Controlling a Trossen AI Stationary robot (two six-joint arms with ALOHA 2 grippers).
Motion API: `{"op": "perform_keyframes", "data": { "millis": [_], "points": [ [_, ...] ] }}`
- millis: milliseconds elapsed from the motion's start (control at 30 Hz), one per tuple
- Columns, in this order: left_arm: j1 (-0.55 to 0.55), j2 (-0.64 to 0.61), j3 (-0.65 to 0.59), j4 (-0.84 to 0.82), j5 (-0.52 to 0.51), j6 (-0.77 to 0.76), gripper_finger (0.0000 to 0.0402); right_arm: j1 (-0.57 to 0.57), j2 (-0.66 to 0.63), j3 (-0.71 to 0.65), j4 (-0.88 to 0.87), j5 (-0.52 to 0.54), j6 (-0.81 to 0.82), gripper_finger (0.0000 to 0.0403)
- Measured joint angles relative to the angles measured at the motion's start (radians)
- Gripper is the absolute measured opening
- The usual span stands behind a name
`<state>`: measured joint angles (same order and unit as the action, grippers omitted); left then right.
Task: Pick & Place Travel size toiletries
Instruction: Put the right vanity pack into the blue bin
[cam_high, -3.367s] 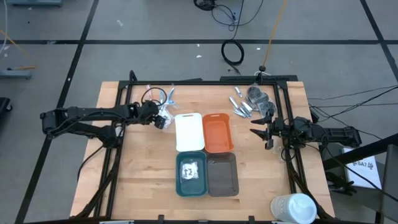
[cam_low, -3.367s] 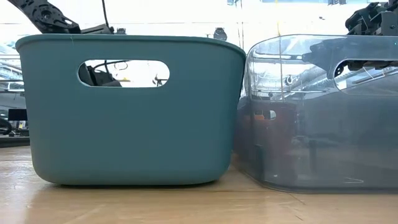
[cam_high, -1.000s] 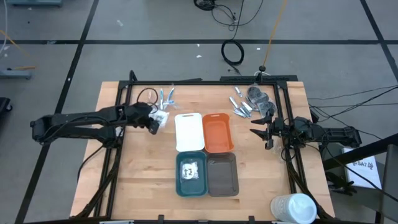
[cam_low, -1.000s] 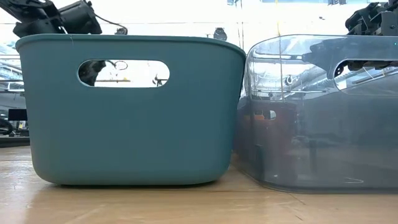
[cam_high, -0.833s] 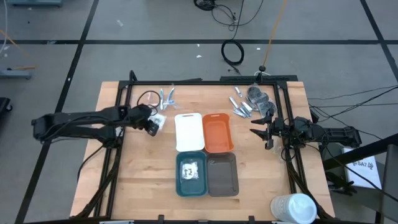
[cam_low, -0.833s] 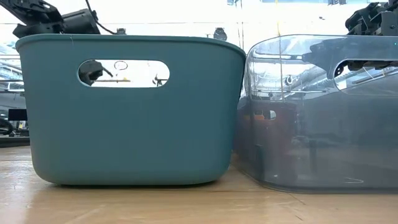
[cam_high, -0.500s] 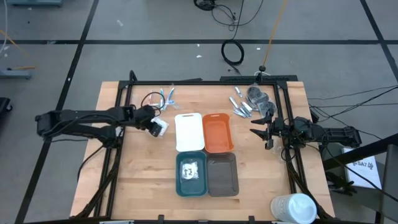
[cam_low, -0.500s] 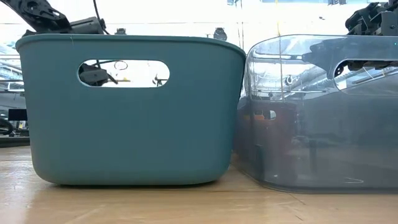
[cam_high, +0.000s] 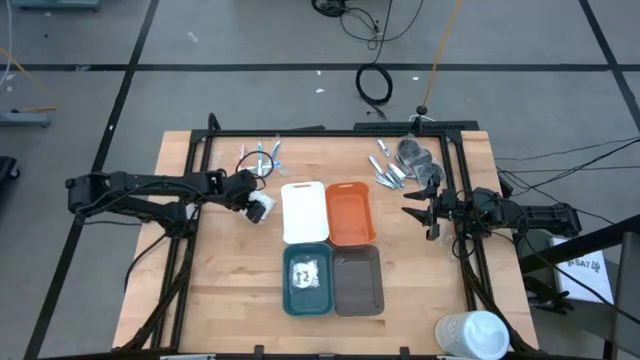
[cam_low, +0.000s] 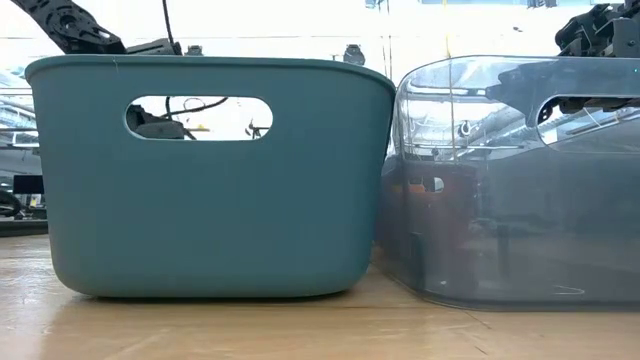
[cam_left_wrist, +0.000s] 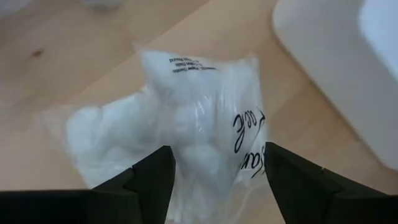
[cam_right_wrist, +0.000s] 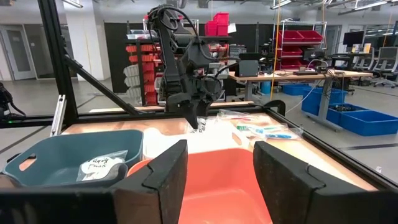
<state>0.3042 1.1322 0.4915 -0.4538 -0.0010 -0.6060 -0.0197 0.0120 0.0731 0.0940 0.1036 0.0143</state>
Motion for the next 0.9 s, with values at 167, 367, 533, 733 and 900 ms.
{"op": "perform_keyframes", "data": {
  "millis": [167, 367, 533, 733, 900],
  "points": [
    [0.0, -0.016, 0.0, 0.019, 0.025, 0.007, 0.0212, 0.0, 0.0, 0.0, 0.0, 0.0, 0.0, 0.0173],
    [0.0, -0.016, 0.0, 0.051, 0.081, 0.022, 0.0181, 0.0, 0.0, 0.0, 0.0, 0.0, 0.0, 0.0175],
    [0.0, -0.016, 0.0, 0.064, 0.098, 0.036, 0.0153, 0.0, 0.0, 0.0, 0.0, 0.0, 0.0, 0.0172],
    [0.0, -0.016, 0.0, 0.064, 0.098, 0.041, 0.0104, 0.0, 0.0, 0.0, 0.0, 0.0, 0.0, 0.0176],
    [0.0, -0.016, 0.0, 0.063, 0.098, 0.028, 0.0048, 0.0, 0.0, 0.0, 0.0, 0.0, 0.0, 0.0172]
  ]
}}
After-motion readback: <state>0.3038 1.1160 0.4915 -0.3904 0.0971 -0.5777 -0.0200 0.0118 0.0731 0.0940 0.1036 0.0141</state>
